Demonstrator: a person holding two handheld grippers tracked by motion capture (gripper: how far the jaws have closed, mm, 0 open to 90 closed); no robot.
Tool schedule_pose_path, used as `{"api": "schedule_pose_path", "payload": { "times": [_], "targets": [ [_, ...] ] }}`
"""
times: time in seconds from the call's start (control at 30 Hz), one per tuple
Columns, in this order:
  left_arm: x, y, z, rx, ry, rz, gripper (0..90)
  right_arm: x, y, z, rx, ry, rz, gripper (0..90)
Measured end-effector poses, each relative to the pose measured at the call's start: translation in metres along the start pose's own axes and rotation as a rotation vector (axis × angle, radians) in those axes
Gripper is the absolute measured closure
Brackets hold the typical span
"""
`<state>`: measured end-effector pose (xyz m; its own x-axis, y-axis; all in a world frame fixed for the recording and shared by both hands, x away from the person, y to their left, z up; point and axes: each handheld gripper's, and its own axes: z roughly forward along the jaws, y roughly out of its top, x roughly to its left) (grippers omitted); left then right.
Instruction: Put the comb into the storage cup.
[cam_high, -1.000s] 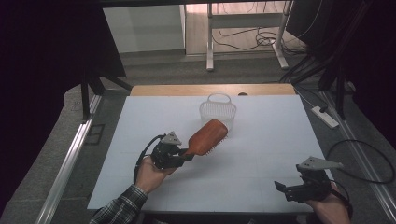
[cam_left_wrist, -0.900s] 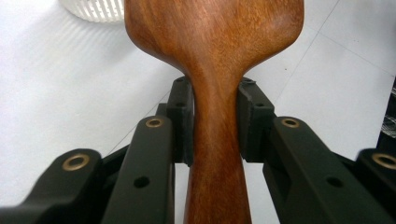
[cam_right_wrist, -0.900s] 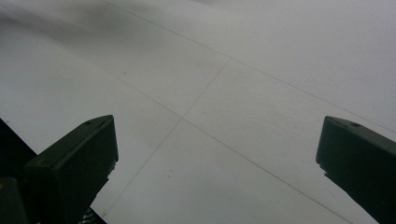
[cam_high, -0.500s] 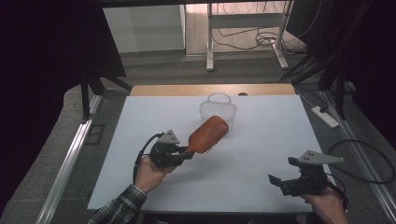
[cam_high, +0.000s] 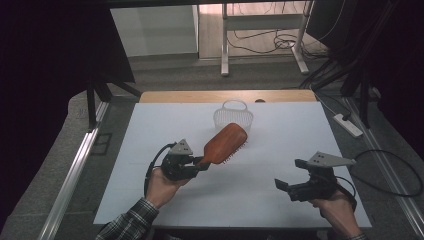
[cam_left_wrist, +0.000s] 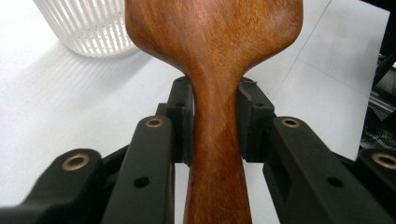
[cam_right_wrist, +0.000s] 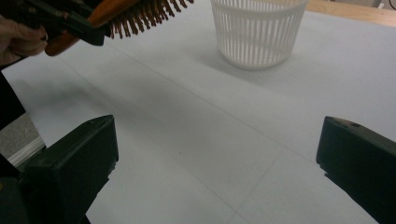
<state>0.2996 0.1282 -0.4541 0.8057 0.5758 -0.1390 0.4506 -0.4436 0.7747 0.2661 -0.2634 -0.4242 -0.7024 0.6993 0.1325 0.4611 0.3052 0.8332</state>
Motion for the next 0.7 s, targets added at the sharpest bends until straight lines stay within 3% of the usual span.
{"api": "schedule_pose_path", "payload": {
  "times": [0.47, 0.7],
  "targets": [
    [-0.007, 0.003, 0.000, -0.042, 0.006, 0.018, 70.5, 0.007, 0.020, 0.026, 0.002, 0.061, 0.037, 0.0],
    [-0.010, 0.003, 0.001, -0.043, 0.002, 0.023, 70.5, 0.010, 0.029, 0.038, 0.004, 0.057, 0.064, 0.0]
  ]
}}
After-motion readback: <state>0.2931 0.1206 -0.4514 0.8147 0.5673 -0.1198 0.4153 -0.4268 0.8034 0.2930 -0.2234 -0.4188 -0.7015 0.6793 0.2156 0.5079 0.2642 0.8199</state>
